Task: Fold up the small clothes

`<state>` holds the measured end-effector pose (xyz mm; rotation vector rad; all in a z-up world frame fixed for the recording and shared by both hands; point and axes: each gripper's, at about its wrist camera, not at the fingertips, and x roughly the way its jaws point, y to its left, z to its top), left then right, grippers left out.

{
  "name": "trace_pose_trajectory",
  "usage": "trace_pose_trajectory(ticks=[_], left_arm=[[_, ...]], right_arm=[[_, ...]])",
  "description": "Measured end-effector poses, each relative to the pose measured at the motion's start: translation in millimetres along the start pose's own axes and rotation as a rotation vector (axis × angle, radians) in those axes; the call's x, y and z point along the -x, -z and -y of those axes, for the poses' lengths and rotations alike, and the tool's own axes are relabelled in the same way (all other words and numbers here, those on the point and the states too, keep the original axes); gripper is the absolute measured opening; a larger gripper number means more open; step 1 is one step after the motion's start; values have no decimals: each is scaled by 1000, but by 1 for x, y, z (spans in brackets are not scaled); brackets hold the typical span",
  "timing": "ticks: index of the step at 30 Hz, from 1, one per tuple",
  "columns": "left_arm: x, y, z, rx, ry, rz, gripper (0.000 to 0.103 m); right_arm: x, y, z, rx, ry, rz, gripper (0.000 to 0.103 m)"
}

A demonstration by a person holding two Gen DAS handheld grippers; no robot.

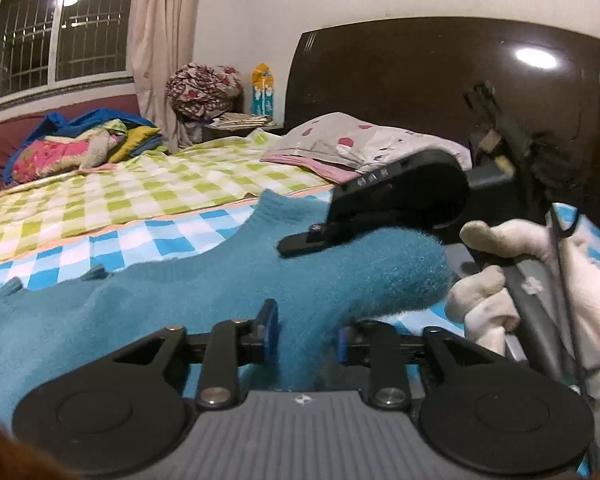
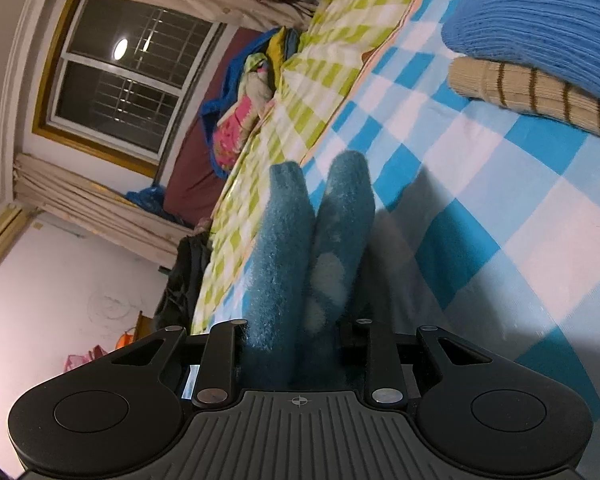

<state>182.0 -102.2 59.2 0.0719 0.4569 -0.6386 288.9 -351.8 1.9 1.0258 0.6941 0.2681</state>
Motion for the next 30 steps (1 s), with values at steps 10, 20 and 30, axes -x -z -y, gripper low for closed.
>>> trace_pose_trajectory(ticks=[10, 20, 30], left_arm=[[43, 1, -47, 6, -48, 82, 51], [-37, -4, -105, 62, -387, 60, 51], [-70, 28, -114, 25, -385, -71, 46]], right_arm=[[-2, 4, 22, -51, 28, 0, 26], [2, 6, 26, -64, 1, -1, 26], [10, 12, -16, -97, -124, -17, 26]])
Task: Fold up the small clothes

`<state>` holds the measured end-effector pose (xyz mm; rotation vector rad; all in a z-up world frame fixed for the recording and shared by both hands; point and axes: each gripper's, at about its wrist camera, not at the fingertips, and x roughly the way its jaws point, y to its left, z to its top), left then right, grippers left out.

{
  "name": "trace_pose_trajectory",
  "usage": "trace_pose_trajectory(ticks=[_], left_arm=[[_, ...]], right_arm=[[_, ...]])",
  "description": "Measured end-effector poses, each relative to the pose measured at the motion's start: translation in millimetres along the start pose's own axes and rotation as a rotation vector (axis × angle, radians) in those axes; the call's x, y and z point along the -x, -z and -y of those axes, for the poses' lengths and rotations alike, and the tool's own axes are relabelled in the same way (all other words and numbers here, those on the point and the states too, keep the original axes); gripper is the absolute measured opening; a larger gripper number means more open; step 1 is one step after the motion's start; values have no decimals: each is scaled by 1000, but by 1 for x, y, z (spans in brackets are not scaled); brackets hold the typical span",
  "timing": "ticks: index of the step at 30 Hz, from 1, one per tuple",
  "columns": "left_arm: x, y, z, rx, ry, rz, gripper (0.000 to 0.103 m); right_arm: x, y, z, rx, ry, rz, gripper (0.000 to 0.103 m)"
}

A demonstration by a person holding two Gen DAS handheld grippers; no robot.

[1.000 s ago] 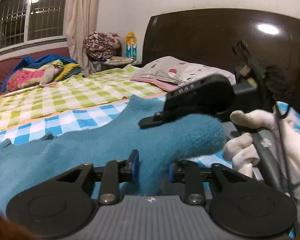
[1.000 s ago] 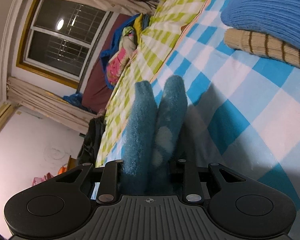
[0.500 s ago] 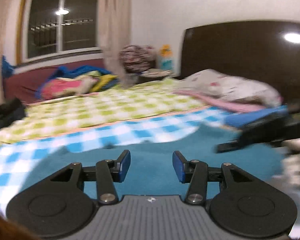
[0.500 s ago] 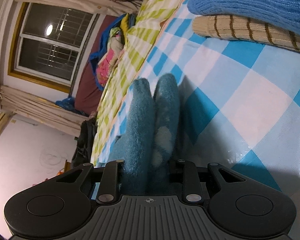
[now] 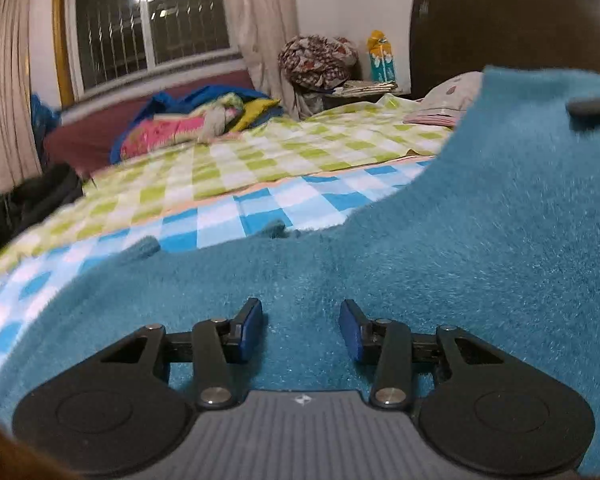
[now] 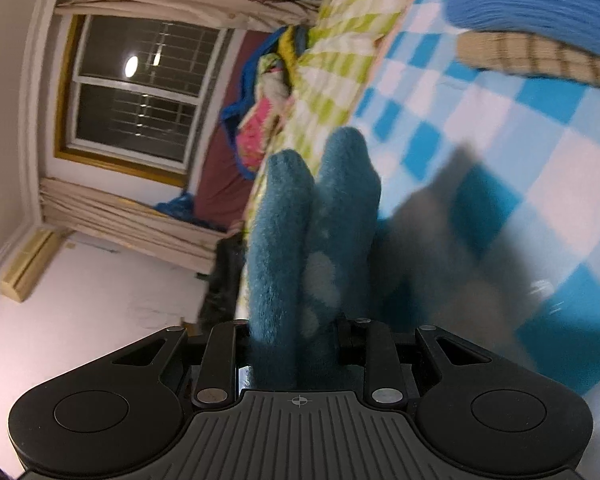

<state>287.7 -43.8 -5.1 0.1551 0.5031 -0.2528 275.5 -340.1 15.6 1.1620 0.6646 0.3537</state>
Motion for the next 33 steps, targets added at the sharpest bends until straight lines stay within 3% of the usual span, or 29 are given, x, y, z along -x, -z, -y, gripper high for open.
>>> trace_pose_trajectory(ticks=[4, 9, 13, 23, 29, 33], left_arm=[[10, -2, -22, 86, 39, -14, 46], [54, 10, -58, 115, 14, 45, 46], [57, 31, -92, 162, 1, -23, 46], [114, 51, -134, 253, -16, 4, 45], [141, 59, -165, 379, -40, 40, 45], [161, 62, -178, 470, -30, 95, 45]], right_arm=[[-17, 9, -34, -29, -47, -16, 26], [-51, 25, -75, -21, -57, -39, 26], [-82, 44, -92, -38, -51, -55, 26], [-180, 107, -108, -14, 77, -132, 26], [-225, 132, -105, 51, 158, -220, 31], [-236, 138, -109, 83, 182, -223, 37]])
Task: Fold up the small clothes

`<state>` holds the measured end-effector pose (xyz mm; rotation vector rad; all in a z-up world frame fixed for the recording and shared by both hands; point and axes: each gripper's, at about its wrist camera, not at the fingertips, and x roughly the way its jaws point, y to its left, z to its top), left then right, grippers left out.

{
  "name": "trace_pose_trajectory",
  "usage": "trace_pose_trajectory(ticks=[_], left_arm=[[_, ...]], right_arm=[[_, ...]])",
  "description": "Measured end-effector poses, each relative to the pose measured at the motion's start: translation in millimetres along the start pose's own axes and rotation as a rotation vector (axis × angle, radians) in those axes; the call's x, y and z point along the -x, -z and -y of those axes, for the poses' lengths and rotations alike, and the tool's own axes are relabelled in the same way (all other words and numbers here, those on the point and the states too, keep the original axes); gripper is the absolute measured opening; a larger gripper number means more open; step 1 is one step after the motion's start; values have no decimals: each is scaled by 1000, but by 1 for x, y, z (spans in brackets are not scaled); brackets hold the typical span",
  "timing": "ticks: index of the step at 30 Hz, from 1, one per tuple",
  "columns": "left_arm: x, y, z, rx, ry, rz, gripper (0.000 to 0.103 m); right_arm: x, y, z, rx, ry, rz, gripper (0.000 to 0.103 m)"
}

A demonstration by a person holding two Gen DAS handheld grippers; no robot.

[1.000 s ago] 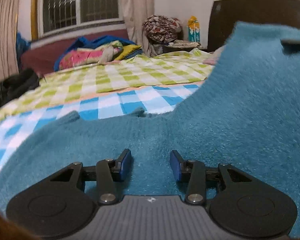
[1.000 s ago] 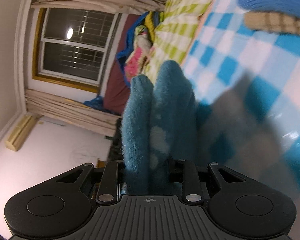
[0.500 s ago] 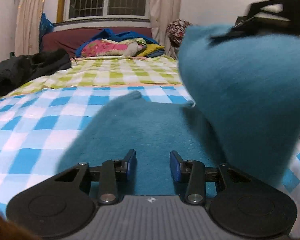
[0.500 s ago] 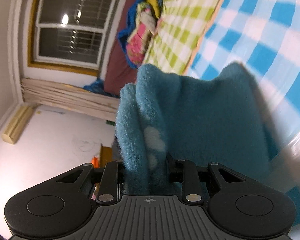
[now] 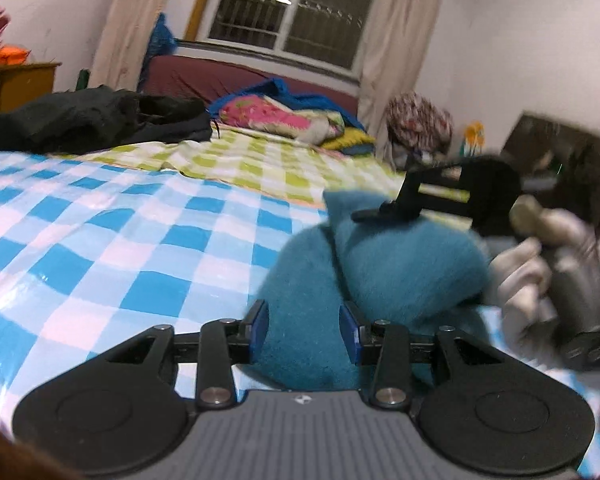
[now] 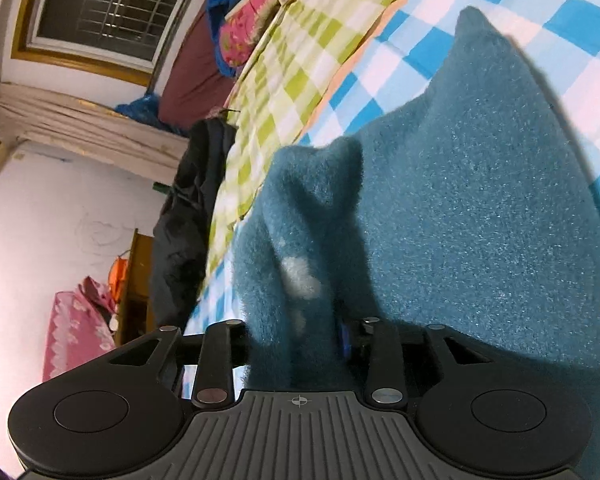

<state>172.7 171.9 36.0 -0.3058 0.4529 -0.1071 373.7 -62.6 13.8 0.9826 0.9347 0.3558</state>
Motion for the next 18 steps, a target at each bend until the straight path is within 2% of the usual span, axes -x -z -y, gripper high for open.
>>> trace_pose_trajectory(ticks=[4, 7, 11, 13, 15, 18], left_arm=[[21, 2, -1, 17, 55, 59, 45], [30, 8, 8, -23, 83, 69, 47], [13, 14, 17, -61, 60, 5, 52], [-1, 13, 14, -23, 33, -30, 52], [-10, 9, 8, 47, 47, -57, 52], [-16, 1, 11, 58, 49, -29, 52]], right_arm=[[-9, 1, -5, 11, -38, -29, 54], [-12, 2, -12, 45, -41, -52, 56], [-10, -1, -14, 54, -57, -81, 56], [-5, -1, -15, 64, -61, -81, 56], [2, -3, -17, 79, -65, -82, 56], [14, -7, -22, 158, -38, -45, 56]])
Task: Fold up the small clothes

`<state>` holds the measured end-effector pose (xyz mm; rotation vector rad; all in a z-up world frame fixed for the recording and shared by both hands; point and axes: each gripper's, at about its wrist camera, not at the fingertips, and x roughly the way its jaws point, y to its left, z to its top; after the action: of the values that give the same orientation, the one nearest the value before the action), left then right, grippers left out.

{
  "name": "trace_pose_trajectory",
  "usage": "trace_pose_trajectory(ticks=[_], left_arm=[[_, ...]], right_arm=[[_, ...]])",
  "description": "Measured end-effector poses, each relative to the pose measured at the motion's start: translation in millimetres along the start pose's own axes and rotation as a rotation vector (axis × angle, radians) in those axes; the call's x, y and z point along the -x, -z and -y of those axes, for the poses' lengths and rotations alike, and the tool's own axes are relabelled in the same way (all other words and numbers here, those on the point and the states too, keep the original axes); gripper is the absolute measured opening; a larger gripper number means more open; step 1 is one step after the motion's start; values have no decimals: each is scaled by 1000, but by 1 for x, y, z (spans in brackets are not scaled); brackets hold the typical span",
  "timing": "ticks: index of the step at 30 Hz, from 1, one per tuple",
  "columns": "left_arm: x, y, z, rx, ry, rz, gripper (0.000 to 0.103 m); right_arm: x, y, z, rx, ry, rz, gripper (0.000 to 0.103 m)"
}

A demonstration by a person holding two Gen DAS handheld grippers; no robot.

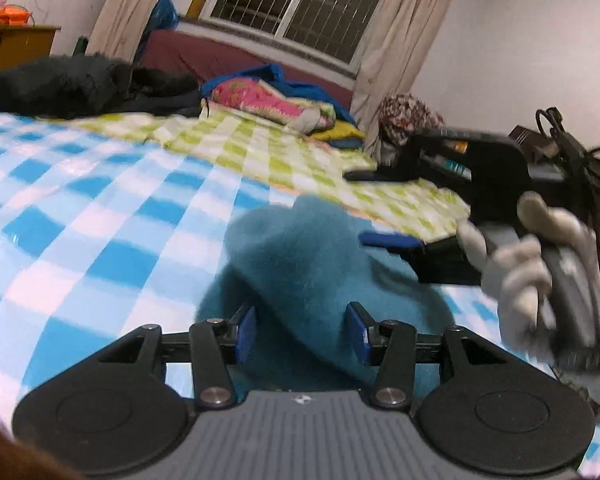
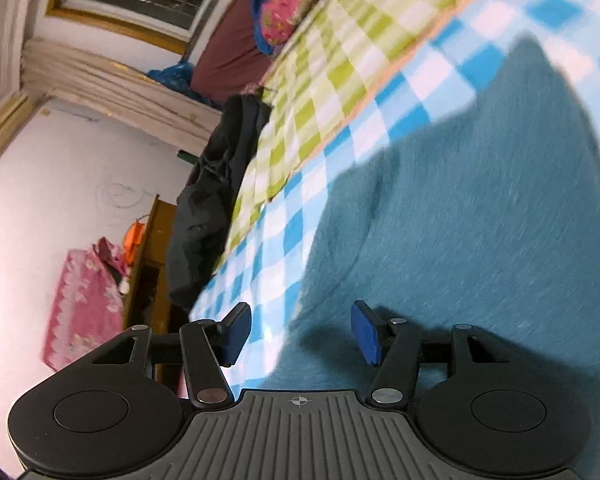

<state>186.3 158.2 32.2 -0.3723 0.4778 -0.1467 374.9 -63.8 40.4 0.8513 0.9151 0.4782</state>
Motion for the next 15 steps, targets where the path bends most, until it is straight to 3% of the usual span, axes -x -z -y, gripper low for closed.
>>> trace_pose_trajectory(ticks=[3, 9, 12, 15], left_arm=[[-7, -9, 1, 5, -32, 22, 52], [-19, 0, -20, 90, -118, -30, 51], [-25, 7, -30, 129, -130, -59, 51], [-27, 11, -40, 145, -151, -79, 52]], right_arm=[[5, -3, -5, 66, 15, 5, 56], [10, 6, -23, 298, 76, 2, 53], [-7, 21, -24, 350, 88, -51, 44], [-32, 38, -27, 374, 84, -100, 43]])
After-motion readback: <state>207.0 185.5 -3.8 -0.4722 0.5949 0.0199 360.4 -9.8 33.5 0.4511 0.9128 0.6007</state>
